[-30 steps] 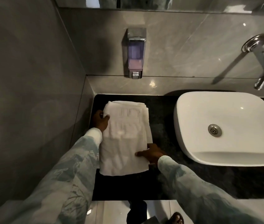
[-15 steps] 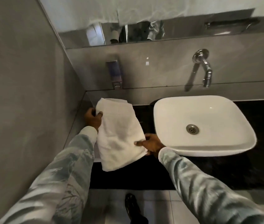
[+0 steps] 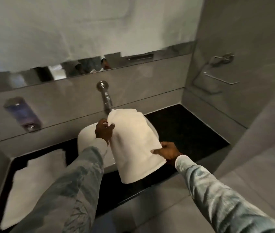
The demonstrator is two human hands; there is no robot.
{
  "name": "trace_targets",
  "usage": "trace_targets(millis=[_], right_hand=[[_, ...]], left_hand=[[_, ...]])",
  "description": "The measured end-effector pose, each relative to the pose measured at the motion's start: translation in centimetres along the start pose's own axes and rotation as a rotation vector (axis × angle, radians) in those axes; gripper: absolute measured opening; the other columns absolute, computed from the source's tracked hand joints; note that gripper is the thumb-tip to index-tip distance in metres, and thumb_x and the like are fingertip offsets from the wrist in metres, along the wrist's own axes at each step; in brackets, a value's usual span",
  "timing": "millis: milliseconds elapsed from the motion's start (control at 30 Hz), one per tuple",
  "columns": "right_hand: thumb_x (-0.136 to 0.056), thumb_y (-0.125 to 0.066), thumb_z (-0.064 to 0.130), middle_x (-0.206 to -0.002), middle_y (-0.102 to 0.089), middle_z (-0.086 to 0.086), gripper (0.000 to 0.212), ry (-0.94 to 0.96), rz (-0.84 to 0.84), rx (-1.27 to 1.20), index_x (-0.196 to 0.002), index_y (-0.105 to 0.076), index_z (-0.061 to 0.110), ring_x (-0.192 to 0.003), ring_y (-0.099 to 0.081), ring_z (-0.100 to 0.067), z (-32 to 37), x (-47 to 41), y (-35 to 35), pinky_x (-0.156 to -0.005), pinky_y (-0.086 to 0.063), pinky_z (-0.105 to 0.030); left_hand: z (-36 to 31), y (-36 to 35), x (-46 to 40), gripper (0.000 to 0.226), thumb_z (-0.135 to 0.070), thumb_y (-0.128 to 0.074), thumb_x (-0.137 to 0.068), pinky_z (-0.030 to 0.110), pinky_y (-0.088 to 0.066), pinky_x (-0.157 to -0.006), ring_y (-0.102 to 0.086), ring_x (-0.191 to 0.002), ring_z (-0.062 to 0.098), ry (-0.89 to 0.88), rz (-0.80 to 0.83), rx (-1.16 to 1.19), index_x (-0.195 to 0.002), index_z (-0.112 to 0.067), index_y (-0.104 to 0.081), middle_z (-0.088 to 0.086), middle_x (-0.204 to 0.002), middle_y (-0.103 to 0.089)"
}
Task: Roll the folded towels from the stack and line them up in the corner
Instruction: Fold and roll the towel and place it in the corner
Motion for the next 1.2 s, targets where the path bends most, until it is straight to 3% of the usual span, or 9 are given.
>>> trace_targets(millis=[200, 400, 500, 600, 767, 900, 1000, 1067, 1200], right_hand=[[-0.034, -0.088, 0.044, -0.082, -0.077, 0.0, 0.045, -0.039, -0.218, 0.01, -0.073, -0.076, 0.025, -0.08, -0.074, -0.022, -2.9, -2.5, 12.5, -0.08, -0.061, -0.042], [-0.035, -0.083, 0.045, -0.082, -0.076, -0.001, 0.046, -0.091, -0.326, 0.03, -0.074, -0.075, 0.022, -0.078, -0.073, -0.022, -4.0, -8.8, 19.3, -0.079, -0.061, -0.044], [-0.05, -0.087, 0.036, -0.089, -0.076, -0.004, 0.036, -0.117, -0.406, 0.047, -0.079, -0.074, 0.019, -0.082, -0.071, -0.022, -2.9, -10.2, 20.4, -0.078, -0.061, -0.041], [-0.067, -0.087, 0.026, -0.105, -0.07, -0.008, 0.044, -0.187, -0.478, 0.071, -0.107, -0.071, 0.014, -0.097, -0.065, -0.025, -2.5, -14.1, 22.1, -0.08, -0.053, -0.03], [-0.073, -0.084, 0.028, -0.125, -0.064, -0.013, 0.058, -0.261, -0.467, 0.137, -0.124, -0.063, 0.011, -0.116, -0.06, -0.029, -4.0, -20.8, 24.5, -0.099, -0.048, -0.036], [-0.074, -0.083, 0.028, -0.127, -0.063, -0.011, 0.058, -0.329, -0.411, 0.214, -0.126, -0.062, 0.013, -0.116, -0.059, -0.029, -6.3, -24.8, 25.6, -0.1, -0.049, -0.04], [-0.074, -0.077, 0.024, -0.121, -0.065, -0.013, 0.051, -0.29, -0.443, 0.447, -0.122, -0.063, 0.016, -0.11, -0.061, -0.033, -7.9, -26.1, 25.8, -0.094, -0.051, -0.043], [-0.075, -0.068, 0.03, -0.116, -0.063, -0.015, 0.047, -0.126, -0.564, 0.699, -0.119, -0.062, 0.014, -0.104, -0.058, -0.038, -7.7, -26.1, 25.5, -0.088, -0.05, -0.046], [-0.088, -0.053, 0.034, -0.131, -0.058, -0.016, 0.051, 0.276, -0.443, 0.941, -0.133, -0.052, 0.01, -0.122, -0.054, -0.037, -6.8, -27.6, 22.0, -0.11, -0.038, -0.05]], left_hand=[[-4.9, -14.6, 0.4, 0.024, -0.025, -0.072, -0.07, 0.039, -0.05, -0.08, -0.061, -0.084, 0.03, -0.097, 0.215, -0.033, -0.088, -0.012, -0.063, 0.009, -0.086, -0.064], [-5.4, -26.2, -2.9, 0.024, -0.009, -0.068, -0.084, 0.036, -0.049, -0.081, -0.057, -0.088, 0.026, -0.078, 0.36, -0.002, -0.106, -0.004, -0.062, 0.01, -0.096, -0.062], [-3.2, -30.8, -5.5, 0.031, -0.004, -0.069, -0.081, 0.04, -0.05, -0.091, -0.06, -0.097, 0.027, -0.021, 0.391, 0.068, -0.111, -0.002, -0.062, 0.012, -0.104, -0.064], [2.2, -38.1, -11.3, 0.027, -0.02, -0.075, -0.069, 0.052, -0.053, -0.09, -0.066, -0.096, 0.036, 0.05, 0.428, -0.006, -0.092, -0.008, -0.064, 0.021, -0.103, -0.069], [3.4, -43.9, -14.3, 0.018, -0.005, -0.076, -0.075, 0.034, -0.05, -0.074, -0.062, -0.079, 0.024, 0.139, 0.46, -0.068, -0.083, -0.007, -0.06, 0.013, -0.083, -0.066], [8.3, -47.3, -17.1, 0.021, -0.016, -0.075, -0.075, 0.05, -0.055, -0.083, -0.066, -0.09, 0.037, 0.173, 0.5, -0.219, -0.086, -0.009, -0.059, 0.02, -0.092, -0.069], [9.0, -47.4, -16.9, 0.036, -0.018, -0.068, -0.079, 0.051, -0.049, -0.092, -0.058, -0.107, 0.041, 0.018, 0.443, -0.539, -0.111, -0.007, -0.055, 0.023, -0.116, -0.059], [8.5, -47.5, -15.8, 0.045, -0.022, -0.059, -0.085, 0.049, -0.043, -0.097, -0.05, -0.116, 0.041, -0.225, 0.366, -0.811, -0.127, -0.01, -0.048, 0.021, -0.13, -0.05], [9.6, -50.1, -11.5, 0.06, -0.045, -0.027, -0.093, 0.049, -0.025, -0.116, -0.035, -0.14, 0.036, -0.678, 0.786, -0.88, -0.146, -0.017, -0.036, 0.015, -0.152, -0.037]])
Point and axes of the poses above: each hand's wrist, its own x-axis away from the middle knuckle, its own y-axis out of the back of the hand, z = x × y, the point moved 2 cm from there along -x, towards the middle knuckle
